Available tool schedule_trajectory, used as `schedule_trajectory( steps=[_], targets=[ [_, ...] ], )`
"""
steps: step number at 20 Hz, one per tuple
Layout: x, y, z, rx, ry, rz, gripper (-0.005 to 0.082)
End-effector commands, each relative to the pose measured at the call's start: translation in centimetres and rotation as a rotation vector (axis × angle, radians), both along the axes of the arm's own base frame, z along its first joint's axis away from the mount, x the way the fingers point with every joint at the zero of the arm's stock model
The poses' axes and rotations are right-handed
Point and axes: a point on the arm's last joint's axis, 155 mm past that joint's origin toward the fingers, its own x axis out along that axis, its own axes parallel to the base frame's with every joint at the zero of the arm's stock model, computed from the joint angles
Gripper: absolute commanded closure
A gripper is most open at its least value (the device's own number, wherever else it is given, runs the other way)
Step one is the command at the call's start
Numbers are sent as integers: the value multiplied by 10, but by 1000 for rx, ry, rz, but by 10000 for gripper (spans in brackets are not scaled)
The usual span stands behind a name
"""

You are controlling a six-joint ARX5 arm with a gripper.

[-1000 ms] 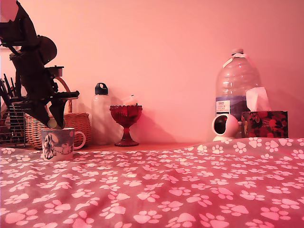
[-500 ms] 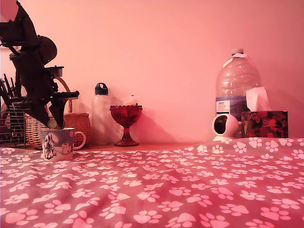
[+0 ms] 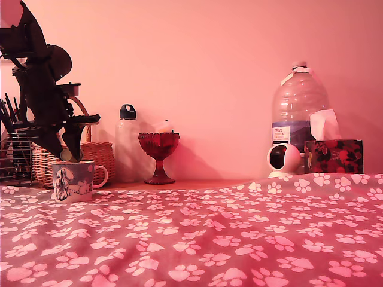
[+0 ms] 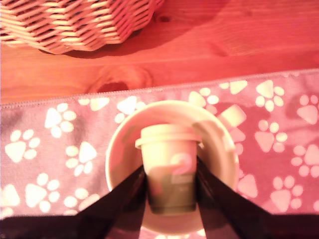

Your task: Pick the coffee capsule and then drop it inside the coffee cup in front of you

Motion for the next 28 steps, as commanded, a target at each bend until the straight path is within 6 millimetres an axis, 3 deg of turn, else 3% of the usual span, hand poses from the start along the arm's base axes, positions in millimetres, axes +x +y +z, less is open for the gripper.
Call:
schedule_trajectory(
  steps=[1,3,4,10,12,13,15,16,28],
  targets=[
    [3,2,-6,9,7,-8,448],
    [3,2,-4,14,10,-15,202],
    [2,2,-1,15,17,-14,136],
    [6,4,34,13,-24,-19,138],
    [3,2,43,5,-27,-25,229],
    [1,0,49,-3,-36,-30,342],
    [-2,-6,64,-31,-57,-53,716],
    [-4,-8,71,-42,-66,-58,782],
    [-40,-31,117,-66,-131,-115,768]
  ],
)
